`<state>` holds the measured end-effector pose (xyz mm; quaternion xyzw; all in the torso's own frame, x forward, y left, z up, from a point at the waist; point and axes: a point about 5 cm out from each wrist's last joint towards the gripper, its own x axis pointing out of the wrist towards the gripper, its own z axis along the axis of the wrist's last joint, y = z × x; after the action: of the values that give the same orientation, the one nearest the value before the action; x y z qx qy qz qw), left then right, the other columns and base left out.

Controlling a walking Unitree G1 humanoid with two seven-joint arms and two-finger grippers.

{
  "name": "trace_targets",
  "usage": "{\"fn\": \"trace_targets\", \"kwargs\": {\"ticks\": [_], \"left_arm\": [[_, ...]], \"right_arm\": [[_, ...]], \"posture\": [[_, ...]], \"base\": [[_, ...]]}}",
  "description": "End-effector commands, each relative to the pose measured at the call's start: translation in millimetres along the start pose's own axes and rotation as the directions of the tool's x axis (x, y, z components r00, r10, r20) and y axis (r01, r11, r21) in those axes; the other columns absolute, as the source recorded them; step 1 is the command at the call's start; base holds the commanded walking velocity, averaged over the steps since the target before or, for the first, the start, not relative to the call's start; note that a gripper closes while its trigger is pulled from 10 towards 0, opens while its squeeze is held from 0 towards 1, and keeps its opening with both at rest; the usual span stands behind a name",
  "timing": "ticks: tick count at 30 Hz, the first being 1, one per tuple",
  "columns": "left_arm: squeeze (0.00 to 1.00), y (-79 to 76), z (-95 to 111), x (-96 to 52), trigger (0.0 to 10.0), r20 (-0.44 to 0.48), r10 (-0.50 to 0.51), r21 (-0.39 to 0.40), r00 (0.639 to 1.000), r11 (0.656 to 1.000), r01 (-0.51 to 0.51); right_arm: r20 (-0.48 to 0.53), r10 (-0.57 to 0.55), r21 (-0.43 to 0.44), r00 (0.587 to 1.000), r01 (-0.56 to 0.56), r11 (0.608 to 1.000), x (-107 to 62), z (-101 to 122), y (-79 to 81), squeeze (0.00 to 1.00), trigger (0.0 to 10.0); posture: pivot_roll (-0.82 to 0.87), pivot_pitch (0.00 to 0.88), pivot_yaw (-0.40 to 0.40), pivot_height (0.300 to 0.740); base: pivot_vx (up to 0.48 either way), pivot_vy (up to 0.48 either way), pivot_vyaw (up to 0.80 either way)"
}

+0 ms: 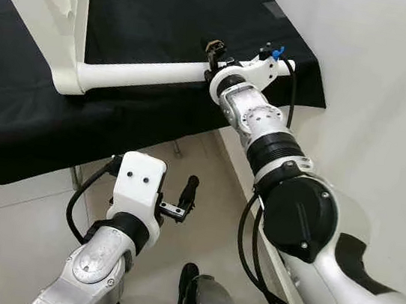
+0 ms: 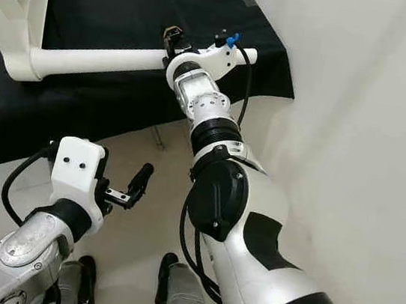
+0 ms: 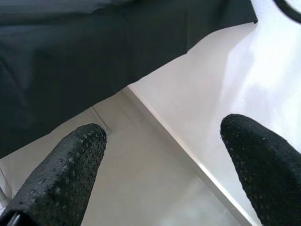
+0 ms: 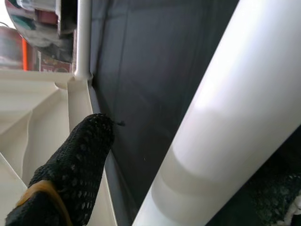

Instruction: Building children table

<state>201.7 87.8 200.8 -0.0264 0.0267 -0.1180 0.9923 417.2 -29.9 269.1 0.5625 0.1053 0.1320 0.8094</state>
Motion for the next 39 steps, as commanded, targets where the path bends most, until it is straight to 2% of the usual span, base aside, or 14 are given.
{"fn": "trace_targets", "kwargs": {"ticks": [1,2,3,4,8,11,13,14,15,17,18,25,39], "left_arm": [[0.0,-2.7,-1.4,0.0,10.0,-0.006,-0.005,-0.007,1.0,1.0,0.005],[0.0,-1.7,-1.1,-0.6,10.0,-0.005,0.003,-0.006,1.0,1.0,-0.003],[0.0,-1.7,-1.1,-0.6,10.0,-0.005,0.003,-0.006,1.0,1.0,-0.003],[0.0,-1.2,-1.5,-1.3,10.0,-0.006,0.006,-0.006,1.0,1.0,-0.006],[0.0,-0.8,-1.6,-1.0,10.0,-0.006,0.008,-0.004,1.0,1.0,-0.008],[0.0,-0.6,-1.5,-0.4,10.0,-0.005,0.01,-0.004,1.0,1.0,-0.01],[0.0,-0.6,-1.2,0.0,10.0,-0.003,0.012,-0.006,1.0,1.0,-0.012],[0.0,-0.4,-1.2,0.4,10.0,-0.002,0.013,-0.008,1.0,1.0,-0.013],[0.0,-0.4,-1.2,0.4,10.0,-0.002,0.013,-0.008,1.0,1.0,-0.013],[0.0,-1.6,-1.9,1.3,10.0,-0.003,0.008,-0.01,1.0,1.0,-0.008],[0.0,-2.1,-2.0,1.4,10.0,-0.003,0.006,-0.011,1.0,1.0,-0.006],[0.0,-2.0,-1.1,2.7,10.0,0.001,0.003,-0.01,1.0,1.0,-0.003],[0.0,-0.3,-1.5,1.9,10.0,-0.001,0.004,-0.003,1.0,1.0,-0.004]], "right_arm": [[-0.023,0.011,-0.009,1.0,-0.011,1.0,1.2,-8.6,10.5,0.0,10.0],[-0.026,0.044,0.018,0.999,-0.044,0.999,2.0,-13.2,24.9,0.0,10.0],[-0.026,0.044,0.018,0.999,-0.044,0.999,2.0,-13.2,24.9,0.0,10.0],[-0.025,0.065,0.039,0.998,-0.064,0.997,2.2,-15.1,33.7,0.0,10.0],[-0.026,0.046,0.046,0.999,-0.045,0.998,2.3,-17.3,33.3,0.0,10.0],[-0.039,0.006,0.023,0.999,-0.006,1.0,2.2,-20.3,24.9,0.0,10.0],[-0.074,-0.048,-0.024,0.996,0.046,0.999,1.6,-26.5,12.2,0.0,10.0],[-0.104,-0.098,-0.083,0.99,0.089,0.993,0.7,-31.7,1.5,0.0,10.0],[-0.104,-0.098,-0.083,0.99,0.089,0.993,0.7,-31.7,1.5,0.0,10.0],[-0.142,-0.221,-0.174,0.965,0.195,0.965,-3.8,-38.0,-31.4,0.0,10.0],[-0.14,-0.235,-0.171,0.962,0.211,0.962,-4.6,-37.1,-36.3,0.0,10.0],[-0.111,-0.241,-0.138,0.964,0.225,0.965,-5.7,-27.9,-44.6,0.0,10.0],[-0.119,-0.252,-0.15,0.961,0.233,0.961,-7.3,-17.0,-49.5,0.0,10.0]], "posture": [[0.1,0.285,-0.162,0.74],[0.1,0.289,-0.164,0.74],[0.1,0.289,-0.164,0.74],[0.1,0.289,-0.164,0.74],[0.09,0.3,-0.164,0.74],[0.09,0.297,-0.165,0.74],[0.09,0.297,-0.165,0.74],[0.08,0.305,-0.162,0.74],[0.08,0.305,-0.162,0.74],[0.07,0.305,-0.156,0.74],[0.07,0.305,-0.156,0.74],[0.07,0.306,-0.147,0.74],[0.08,0.306,-0.142,0.74]], "base": [[0.0,0.0,0.0],[0.0,0.0,0.0],[0.0,0.0,0.0],[0.0,0.0,0.0],[0.0,0.0,0.0],[0.0,0.0,0.0],[0.0,0.0,0.0],[0.0,0.0,0.0],[0.0,0.0,0.0],[0.0,0.0,0.0],[0.0,0.0,0.0],[0.0,0.0,0.0],[0.0,0.0,0.0]]}}
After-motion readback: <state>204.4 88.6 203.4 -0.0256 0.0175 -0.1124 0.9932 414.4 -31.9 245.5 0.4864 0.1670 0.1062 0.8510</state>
